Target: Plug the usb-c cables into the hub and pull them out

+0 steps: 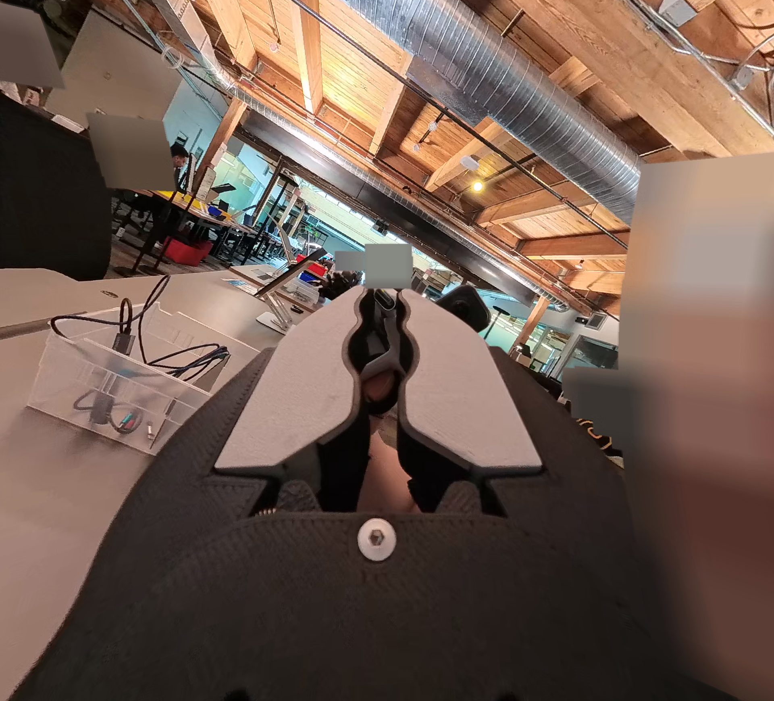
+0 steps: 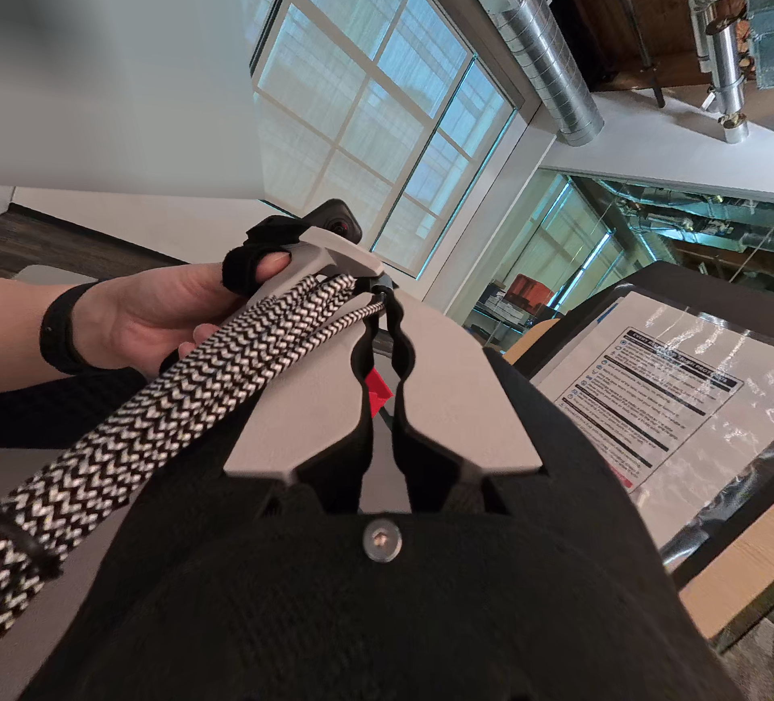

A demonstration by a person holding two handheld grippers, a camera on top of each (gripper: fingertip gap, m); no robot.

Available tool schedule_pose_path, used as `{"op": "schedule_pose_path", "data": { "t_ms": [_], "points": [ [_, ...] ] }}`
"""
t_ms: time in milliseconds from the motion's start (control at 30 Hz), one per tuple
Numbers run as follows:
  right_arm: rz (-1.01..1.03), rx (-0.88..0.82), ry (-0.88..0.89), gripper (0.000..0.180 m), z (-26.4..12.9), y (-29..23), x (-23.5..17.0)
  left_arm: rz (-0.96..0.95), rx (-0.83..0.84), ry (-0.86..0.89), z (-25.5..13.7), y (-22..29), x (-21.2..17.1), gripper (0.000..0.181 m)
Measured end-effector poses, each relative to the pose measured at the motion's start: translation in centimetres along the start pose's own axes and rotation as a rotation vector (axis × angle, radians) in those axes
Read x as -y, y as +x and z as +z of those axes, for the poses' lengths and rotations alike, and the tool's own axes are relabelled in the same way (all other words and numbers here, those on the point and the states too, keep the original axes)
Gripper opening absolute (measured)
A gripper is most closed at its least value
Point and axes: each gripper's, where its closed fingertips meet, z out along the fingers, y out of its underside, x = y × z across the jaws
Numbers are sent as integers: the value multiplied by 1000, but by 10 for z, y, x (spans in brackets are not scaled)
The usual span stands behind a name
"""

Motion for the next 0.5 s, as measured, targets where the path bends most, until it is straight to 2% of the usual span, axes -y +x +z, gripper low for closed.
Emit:
{"op": "schedule_pose_path", "data": {
  "t_ms": [33, 133, 267, 300, 367, 433, 467, 500],
  "points": [
    [-12, -3, -7, 3, 0, 0, -1, 6, 5, -4, 0, -1, 0, 10],
    [-34, -19, -19, 3, 0, 2, 0, 57, 31, -3, -1, -4, 1, 14],
    [-97, -59, -43, 3, -8, 16, 5, 177, 208, -44, -3, -26, -3, 42],
    [-118, -73, -52, 3, -11, 21, 7, 217, 290, -93, -5, -38, -7, 48],
    [-164, -109, -77, 3, -20, 35, 11, 265, 519, -248, -19, -74, -21, 49],
    [-202, -152, -90, 3, -33, 51, 17, 266, 623, -374, -31, -96, -34, 49],
    [-203, -165, -89, 3, -39, 58, 20, 263, 663, -465, -37, -106, -45, 43],
    [-194, -174, -79, 3, -45, 64, 25, 269, 722, -590, -48, -120, -60, 45]
  ]
}}
